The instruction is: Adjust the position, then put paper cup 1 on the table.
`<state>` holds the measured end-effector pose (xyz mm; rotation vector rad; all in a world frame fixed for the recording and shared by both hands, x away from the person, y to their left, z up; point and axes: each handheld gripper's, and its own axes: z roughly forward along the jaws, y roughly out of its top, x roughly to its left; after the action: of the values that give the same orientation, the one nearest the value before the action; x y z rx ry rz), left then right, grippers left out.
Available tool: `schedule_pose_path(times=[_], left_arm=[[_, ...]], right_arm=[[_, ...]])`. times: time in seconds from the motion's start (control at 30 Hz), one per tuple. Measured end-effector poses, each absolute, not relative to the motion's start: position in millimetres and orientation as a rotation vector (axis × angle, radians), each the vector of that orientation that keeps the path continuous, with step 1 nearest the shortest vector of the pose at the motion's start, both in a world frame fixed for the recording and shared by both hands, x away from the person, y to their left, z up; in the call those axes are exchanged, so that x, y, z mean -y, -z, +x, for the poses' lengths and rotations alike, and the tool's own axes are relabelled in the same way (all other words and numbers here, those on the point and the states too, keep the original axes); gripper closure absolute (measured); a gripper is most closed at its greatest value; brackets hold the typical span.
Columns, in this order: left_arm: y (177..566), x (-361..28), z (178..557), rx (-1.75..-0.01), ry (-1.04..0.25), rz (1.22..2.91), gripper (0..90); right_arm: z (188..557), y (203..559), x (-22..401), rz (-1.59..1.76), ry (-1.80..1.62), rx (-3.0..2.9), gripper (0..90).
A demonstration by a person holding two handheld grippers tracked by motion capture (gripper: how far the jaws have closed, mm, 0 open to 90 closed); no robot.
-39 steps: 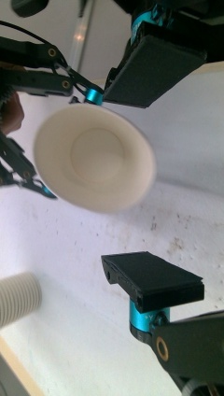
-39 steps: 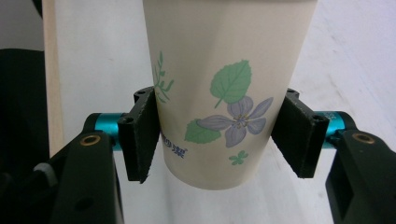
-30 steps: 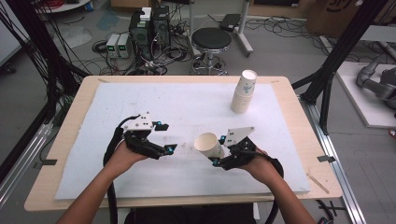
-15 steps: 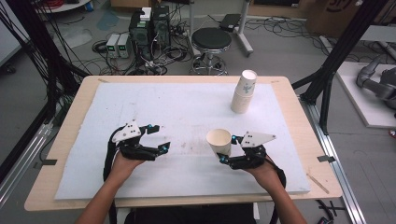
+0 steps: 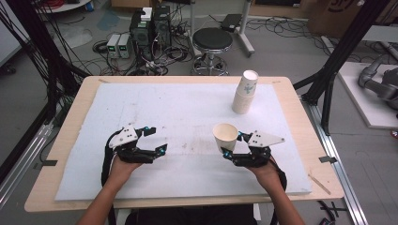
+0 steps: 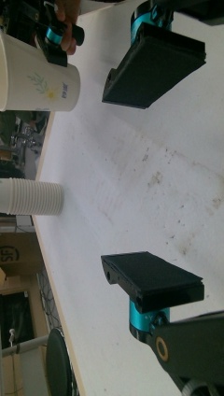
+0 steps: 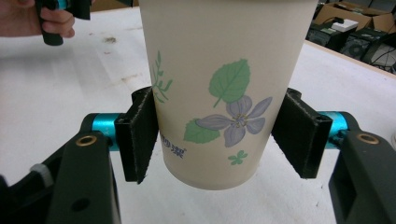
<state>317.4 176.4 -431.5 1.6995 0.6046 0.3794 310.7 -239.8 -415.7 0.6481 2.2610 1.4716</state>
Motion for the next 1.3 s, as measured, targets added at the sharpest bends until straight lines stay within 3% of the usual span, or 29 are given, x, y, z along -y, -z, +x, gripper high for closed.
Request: schedule_pose_path(times=[0.57, 0.93, 1.3], left_arm=[[432.8, -179.5, 320.3, -0.626, -0.375, 1.688, 18.6], [434.7, -180.0, 323.2, -0.642, -0.363, 1.691, 18.7], [434.9, -182.4, 324.4, -0.653, -0.352, 1.686, 18.7]], right_arm=[[318.8, 419.3, 240.1, 0.704, -1.467, -2.245, 35.2], [344.2, 419.6, 217.0, 0.71, -1.441, -2.24, 35.2], [374.9, 444.4, 193.4, 0.87, -1.345, -2.296, 35.0]])
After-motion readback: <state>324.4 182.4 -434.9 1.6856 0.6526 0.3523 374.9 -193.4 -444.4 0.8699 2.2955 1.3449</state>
